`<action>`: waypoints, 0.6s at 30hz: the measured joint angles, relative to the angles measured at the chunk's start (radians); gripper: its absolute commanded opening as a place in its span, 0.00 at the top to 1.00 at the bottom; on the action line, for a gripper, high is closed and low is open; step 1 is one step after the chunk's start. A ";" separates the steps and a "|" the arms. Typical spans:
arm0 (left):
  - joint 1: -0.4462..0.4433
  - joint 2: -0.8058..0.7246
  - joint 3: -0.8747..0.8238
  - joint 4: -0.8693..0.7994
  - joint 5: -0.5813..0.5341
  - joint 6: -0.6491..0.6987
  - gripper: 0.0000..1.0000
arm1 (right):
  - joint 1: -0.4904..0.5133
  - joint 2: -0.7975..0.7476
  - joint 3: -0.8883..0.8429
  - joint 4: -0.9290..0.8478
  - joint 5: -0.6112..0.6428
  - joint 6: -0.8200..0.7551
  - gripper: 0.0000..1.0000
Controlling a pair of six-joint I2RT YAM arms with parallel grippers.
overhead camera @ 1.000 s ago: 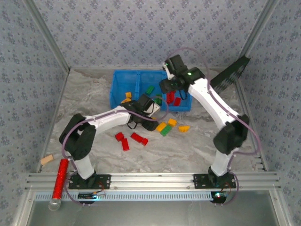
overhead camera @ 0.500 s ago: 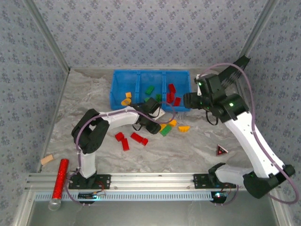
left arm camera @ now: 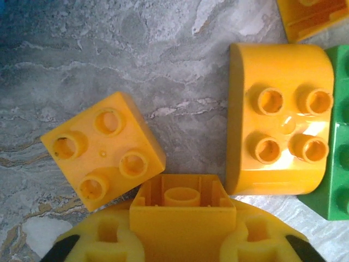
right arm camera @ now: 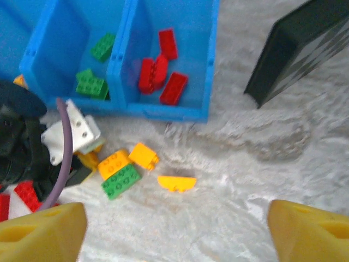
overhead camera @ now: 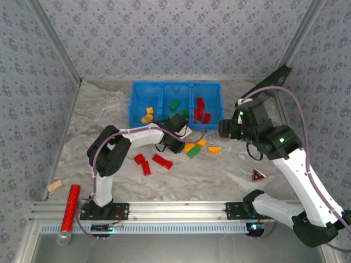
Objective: Sort the legos into containers by color
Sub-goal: Pick up the lego from the center of the table.
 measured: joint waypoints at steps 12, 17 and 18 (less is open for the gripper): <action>0.031 -0.154 -0.001 -0.075 0.010 -0.018 0.94 | 0.124 -0.085 -0.235 0.143 -0.125 0.068 0.02; 0.102 -0.280 0.008 -0.080 0.011 -0.029 0.94 | 0.191 -0.082 -0.329 0.183 -0.141 0.149 0.02; 0.120 -0.298 0.013 -0.080 0.011 -0.033 0.94 | 0.207 -0.082 -0.344 0.191 -0.140 0.169 0.02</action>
